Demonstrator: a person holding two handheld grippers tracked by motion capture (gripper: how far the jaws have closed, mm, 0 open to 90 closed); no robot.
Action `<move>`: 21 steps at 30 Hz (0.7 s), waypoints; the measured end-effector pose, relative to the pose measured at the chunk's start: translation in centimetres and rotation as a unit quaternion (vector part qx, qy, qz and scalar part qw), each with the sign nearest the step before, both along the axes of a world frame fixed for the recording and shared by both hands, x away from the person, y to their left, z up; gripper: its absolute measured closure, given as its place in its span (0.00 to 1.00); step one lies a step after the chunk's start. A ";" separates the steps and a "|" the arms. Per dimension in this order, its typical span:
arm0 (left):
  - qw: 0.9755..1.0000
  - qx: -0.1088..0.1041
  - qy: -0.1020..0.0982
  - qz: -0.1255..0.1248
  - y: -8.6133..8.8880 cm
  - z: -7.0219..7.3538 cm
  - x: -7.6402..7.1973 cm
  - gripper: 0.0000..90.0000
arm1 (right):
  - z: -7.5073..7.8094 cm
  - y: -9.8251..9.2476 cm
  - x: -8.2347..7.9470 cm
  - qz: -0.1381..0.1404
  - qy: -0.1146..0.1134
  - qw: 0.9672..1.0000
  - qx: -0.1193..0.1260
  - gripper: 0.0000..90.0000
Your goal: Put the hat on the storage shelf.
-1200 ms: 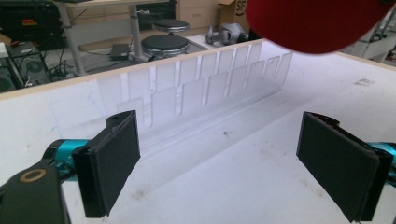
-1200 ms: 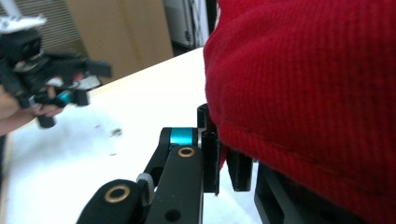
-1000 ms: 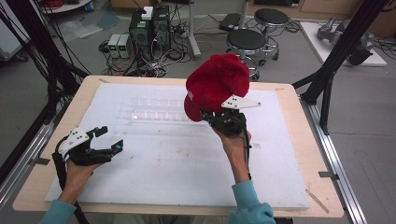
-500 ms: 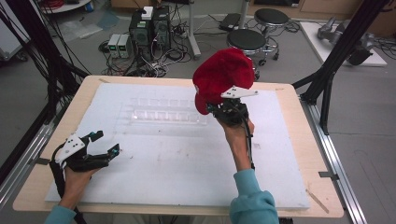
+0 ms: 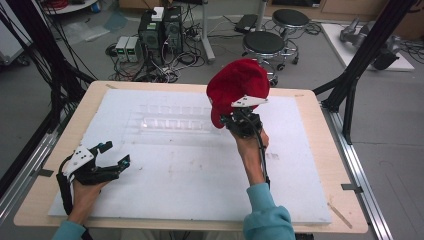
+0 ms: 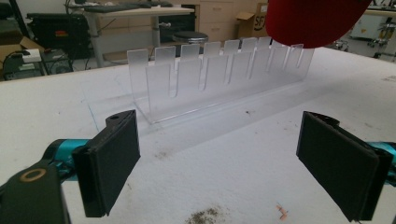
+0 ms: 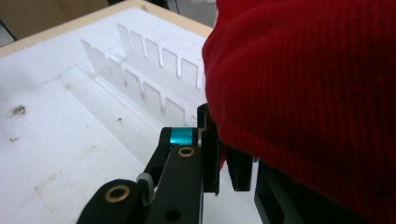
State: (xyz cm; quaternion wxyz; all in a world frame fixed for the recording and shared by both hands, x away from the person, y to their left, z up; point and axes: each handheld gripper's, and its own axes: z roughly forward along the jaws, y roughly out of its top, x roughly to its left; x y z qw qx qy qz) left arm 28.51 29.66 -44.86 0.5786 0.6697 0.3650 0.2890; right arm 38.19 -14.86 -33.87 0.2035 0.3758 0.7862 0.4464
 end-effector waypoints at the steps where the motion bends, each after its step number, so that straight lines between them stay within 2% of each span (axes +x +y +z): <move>1: 1.000 0.001 0.001 0.001 0.0 0.0 0.0 0.15 | -0.2 0.1 0.1 -0.001 0.003 1.000 -0.001 0.95; 5: 1.000 -0.005 0.002 0.004 0.1 0.0 0.0 0.15 | -0.4 0.2 0.3 -0.001 0.002 1.000 -0.001 0.95; 16: 1.000 -0.002 -0.005 0.010 0.0 -0.1 -0.1 0.15 | -1.9 0.7 1.3 -0.001 0.022 1.000 -0.005 0.95; 21: 1.000 -0.004 -0.004 0.009 0.1 -0.1 -0.1 0.15 | -2.9 0.5 1.0 -0.008 0.015 1.000 0.012 0.95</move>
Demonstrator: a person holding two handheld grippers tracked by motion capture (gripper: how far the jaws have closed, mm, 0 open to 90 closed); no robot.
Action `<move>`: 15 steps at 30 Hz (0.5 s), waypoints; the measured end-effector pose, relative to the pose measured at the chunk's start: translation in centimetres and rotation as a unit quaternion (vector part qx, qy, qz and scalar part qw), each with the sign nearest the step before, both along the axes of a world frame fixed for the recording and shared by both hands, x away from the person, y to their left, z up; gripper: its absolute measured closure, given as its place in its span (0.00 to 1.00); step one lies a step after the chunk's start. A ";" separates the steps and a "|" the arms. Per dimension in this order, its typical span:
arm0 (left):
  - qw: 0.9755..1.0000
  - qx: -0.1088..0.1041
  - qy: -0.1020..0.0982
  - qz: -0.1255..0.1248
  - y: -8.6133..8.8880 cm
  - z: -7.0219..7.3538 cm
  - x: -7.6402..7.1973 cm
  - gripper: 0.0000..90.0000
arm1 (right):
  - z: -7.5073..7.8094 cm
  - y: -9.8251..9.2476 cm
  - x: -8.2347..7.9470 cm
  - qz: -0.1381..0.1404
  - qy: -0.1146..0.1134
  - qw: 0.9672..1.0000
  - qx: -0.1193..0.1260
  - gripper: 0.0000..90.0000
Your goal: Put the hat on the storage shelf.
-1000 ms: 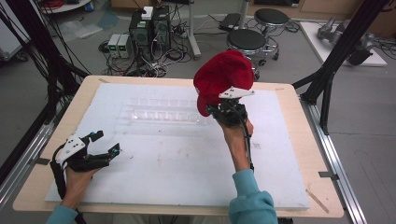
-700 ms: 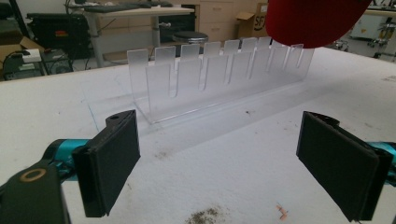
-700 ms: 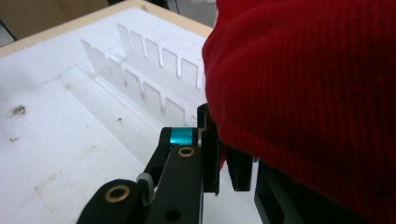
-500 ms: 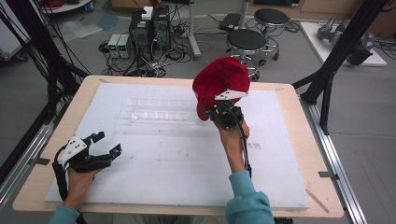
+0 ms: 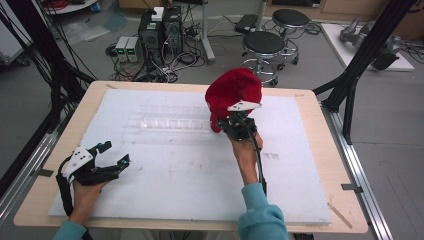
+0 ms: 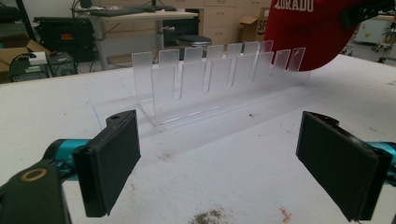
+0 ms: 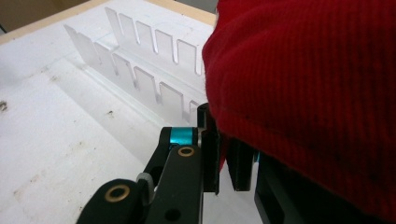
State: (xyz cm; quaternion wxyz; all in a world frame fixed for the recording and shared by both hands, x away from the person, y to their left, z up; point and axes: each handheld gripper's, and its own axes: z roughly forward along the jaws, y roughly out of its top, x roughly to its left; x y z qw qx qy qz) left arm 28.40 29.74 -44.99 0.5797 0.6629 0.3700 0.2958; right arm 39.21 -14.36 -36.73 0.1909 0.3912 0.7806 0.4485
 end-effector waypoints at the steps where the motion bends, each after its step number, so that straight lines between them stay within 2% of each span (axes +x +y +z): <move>1: 1.000 -0.001 0.000 0.000 0.0 0.0 0.0 0.15 | -0.1 -0.1 0.0 -0.002 0.002 1.000 0.005 0.95; 5: 1.000 0.001 -0.001 -0.001 0.0 0.0 -0.1 0.15 | -0.3 -0.5 0.0 -0.003 0.008 1.000 0.018 0.95; 12: 1.000 -0.004 -0.008 0.002 0.1 -0.1 -0.2 0.15 | -0.2 -0.5 0.1 -0.002 0.006 1.000 0.013 0.92; 14: 1.000 -0.004 -0.008 0.002 0.1 -0.1 -0.2 0.15 | -0.2 -0.5 0.0 -0.009 -0.003 1.000 0.001 0.83; 15: 1.000 -0.004 -0.008 0.002 0.1 -0.1 -0.2 0.15 | -0.2 -0.4 0.0 -0.011 -0.009 1.000 -0.005 0.74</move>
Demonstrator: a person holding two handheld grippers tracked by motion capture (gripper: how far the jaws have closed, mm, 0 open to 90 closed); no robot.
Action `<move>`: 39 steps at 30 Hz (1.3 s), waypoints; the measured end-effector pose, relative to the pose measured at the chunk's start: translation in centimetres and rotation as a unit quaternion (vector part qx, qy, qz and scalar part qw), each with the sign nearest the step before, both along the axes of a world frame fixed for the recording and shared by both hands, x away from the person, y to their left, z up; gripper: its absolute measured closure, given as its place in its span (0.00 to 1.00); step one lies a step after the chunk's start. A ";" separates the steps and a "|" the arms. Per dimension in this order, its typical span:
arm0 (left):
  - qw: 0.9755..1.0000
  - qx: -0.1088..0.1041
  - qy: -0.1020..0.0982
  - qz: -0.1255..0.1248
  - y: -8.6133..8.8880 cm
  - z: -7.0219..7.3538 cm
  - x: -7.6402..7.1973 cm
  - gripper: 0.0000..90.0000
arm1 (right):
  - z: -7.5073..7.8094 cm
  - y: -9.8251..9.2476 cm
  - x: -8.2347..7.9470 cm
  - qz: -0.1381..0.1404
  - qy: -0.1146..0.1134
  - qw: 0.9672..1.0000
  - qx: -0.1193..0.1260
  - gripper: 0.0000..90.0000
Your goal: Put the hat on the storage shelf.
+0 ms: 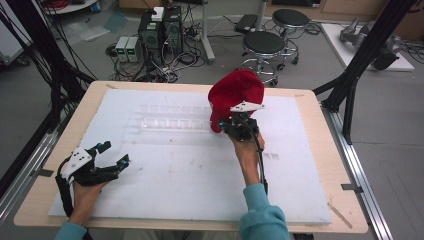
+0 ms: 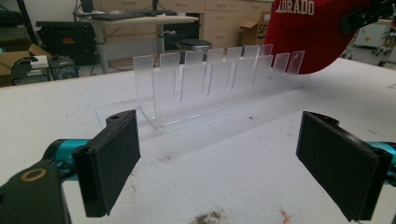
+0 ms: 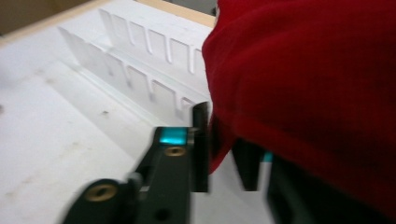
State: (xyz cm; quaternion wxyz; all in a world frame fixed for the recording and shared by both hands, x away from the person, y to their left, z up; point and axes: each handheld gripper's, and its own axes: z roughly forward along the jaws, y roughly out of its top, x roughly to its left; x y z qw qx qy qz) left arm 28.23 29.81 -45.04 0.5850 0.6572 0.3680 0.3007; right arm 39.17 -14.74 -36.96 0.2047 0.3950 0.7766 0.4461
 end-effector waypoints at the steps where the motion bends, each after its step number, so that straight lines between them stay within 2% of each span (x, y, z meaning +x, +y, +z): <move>1: 1.000 0.000 0.000 0.000 0.0 0.0 0.0 0.15 | 0.1 0.1 -0.1 -0.004 -0.005 1.000 0.001 0.60; 3: 1.000 -0.001 0.000 0.001 0.0 0.0 0.0 0.15 | 0.2 0.4 -0.3 -0.017 -0.016 1.000 -0.002 0.33; 7: 1.000 -0.003 0.002 0.001 0.0 0.0 0.0 0.15 | 0.9 0.4 -1.3 -0.024 -0.019 1.000 -0.001 0.13; 11: 1.000 0.000 0.000 0.001 0.0 0.0 0.0 0.15 | 1.1 -0.7 -3.3 -0.033 -0.059 0.998 0.019 0.12; 13: 1.000 -0.001 0.001 0.001 0.0 0.0 0.0 0.15 | 1.2 -1.5 -3.9 -0.034 -0.046 0.998 0.020 0.12; 15: 1.000 -0.002 0.002 0.001 0.0 0.0 0.0 0.15 | 1.6 -2.3 -4.6 -0.037 -0.050 0.998 0.025 0.12; 18: 1.000 -0.002 0.002 0.002 0.0 0.0 0.0 0.15 | 2.3 -3.7 -5.8 -0.038 -0.067 0.996 0.041 0.12; 20: 1.000 -0.002 0.002 0.003 0.0 0.0 0.0 0.15 | 2.5 -4.7 -6.7 -0.037 -0.090 0.994 0.050 0.12; 22: 1.000 -0.005 0.003 0.005 0.1 0.0 0.0 0.15 | 2.3 -5.7 -7.7 -0.040 -0.101 0.993 0.050 0.12; 25: 1.000 -0.007 0.002 0.005 0.1 0.0 0.0 0.15 | 1.8 -7.6 -9.0 -0.046 -0.110 0.991 0.052 0.12; 29: 1.000 -0.006 0.000 0.004 0.1 0.0 0.0 0.15 | 0.7 -9.8 -10.6 -0.056 -0.124 0.988 0.072 0.12; 32: 1.000 -0.006 0.000 0.005 0.1 0.0 0.0 0.15 | -0.2 -11.0 -11.5 -0.055 -0.137 0.985 0.090 0.12; 39: 1.000 -0.002 -0.008 0.008 0.0 0.0 -0.2 0.15 | -3.0 -13.2 -13.2 -0.063 -0.157 0.979 0.112 0.12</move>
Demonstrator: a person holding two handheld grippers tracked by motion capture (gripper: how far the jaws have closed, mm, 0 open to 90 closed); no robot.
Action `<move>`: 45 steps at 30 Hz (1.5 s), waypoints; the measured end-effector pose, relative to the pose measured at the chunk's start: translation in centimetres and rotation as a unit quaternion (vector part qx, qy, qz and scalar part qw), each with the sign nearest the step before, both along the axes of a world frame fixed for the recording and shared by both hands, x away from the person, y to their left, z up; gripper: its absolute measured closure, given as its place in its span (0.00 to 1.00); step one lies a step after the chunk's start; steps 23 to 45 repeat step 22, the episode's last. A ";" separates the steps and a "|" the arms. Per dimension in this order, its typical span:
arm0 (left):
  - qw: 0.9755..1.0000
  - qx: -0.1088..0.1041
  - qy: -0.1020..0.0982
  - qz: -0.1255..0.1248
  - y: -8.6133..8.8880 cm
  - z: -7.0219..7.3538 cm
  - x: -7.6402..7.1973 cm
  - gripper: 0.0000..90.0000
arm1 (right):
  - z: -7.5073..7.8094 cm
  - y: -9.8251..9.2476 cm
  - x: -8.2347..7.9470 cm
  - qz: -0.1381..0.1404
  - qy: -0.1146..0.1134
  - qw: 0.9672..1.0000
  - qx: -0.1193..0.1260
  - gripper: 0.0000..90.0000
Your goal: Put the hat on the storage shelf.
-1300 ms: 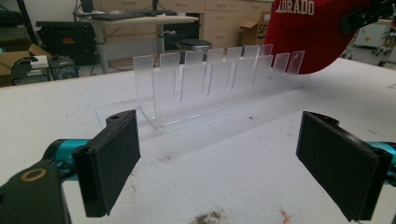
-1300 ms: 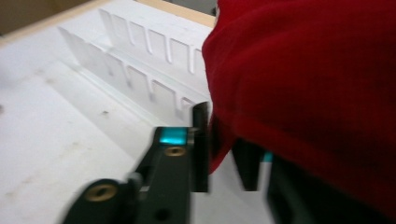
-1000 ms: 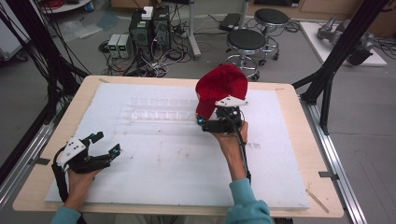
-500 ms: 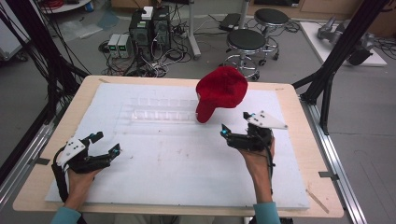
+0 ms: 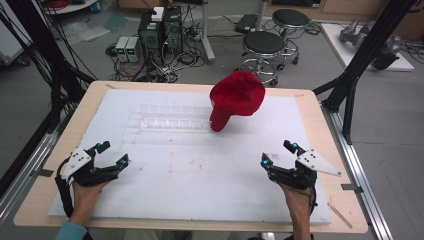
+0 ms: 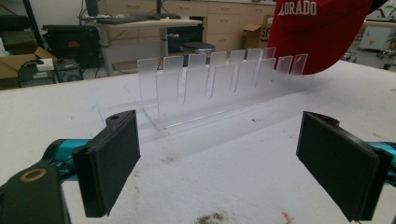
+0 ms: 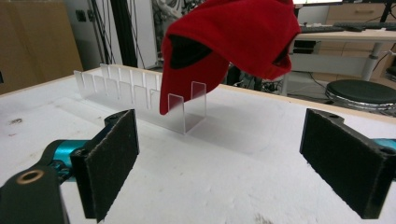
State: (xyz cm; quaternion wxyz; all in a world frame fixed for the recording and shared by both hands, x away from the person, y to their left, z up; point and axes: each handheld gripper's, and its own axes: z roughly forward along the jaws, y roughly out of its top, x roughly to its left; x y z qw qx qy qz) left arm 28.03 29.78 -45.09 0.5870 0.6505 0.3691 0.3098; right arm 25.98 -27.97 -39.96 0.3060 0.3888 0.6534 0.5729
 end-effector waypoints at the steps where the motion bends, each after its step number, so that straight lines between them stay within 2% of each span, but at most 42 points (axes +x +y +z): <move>1: 1.000 0.000 0.000 0.000 0.0 0.0 0.0 0.15 | -0.3 -0.2 -0.1 -0.001 -0.004 1.000 -0.001 0.12; 7: 1.000 -0.001 0.000 0.003 0.0 0.0 0.0 0.15 | -2.1 -0.7 -0.4 -0.006 -0.014 1.000 -0.002 0.12; 9: 1.000 -0.001 0.001 0.004 0.0 0.0 0.0 0.15 | -2.6 -0.7 -0.4 -0.008 -0.010 1.000 -0.005 0.12; 10: 1.000 0.000 0.000 0.004 0.0 0.0 0.0 0.15 | -2.8 -0.6 -0.3 -0.010 0.001 1.000 -0.009 0.12; 11: 1.000 -0.001 0.001 0.004 0.0 0.0 0.0 0.15 | -2.9 -0.6 -0.2 -0.009 -0.001 1.000 -0.014 0.12; 13: 1.000 -0.001 0.001 0.005 0.0 0.0 0.0 0.15 | -3.4 -0.5 -0.2 -0.013 -0.011 1.000 -0.008 0.12; 17: 1.000 0.000 0.001 0.006 0.0 0.0 0.0 0.15 | -4.6 -0.6 -0.2 -0.016 -0.002 1.000 -0.004 0.12; 19: 1.000 0.000 0.001 0.007 0.0 0.0 0.0 0.15 | -5.1 -0.5 -0.3 -0.018 -0.005 1.000 -0.006 0.12; 21: 1.000 0.000 0.001 0.007 0.0 0.0 0.0 0.15 | -5.1 -0.5 -0.6 -0.021 -0.020 1.000 -0.008 0.12; 45: 1.000 0.000 0.001 0.007 0.0 0.0 0.0 0.15 | -5.1 -0.4 -0.6 -0.021 -0.020 1.000 -0.007 0.12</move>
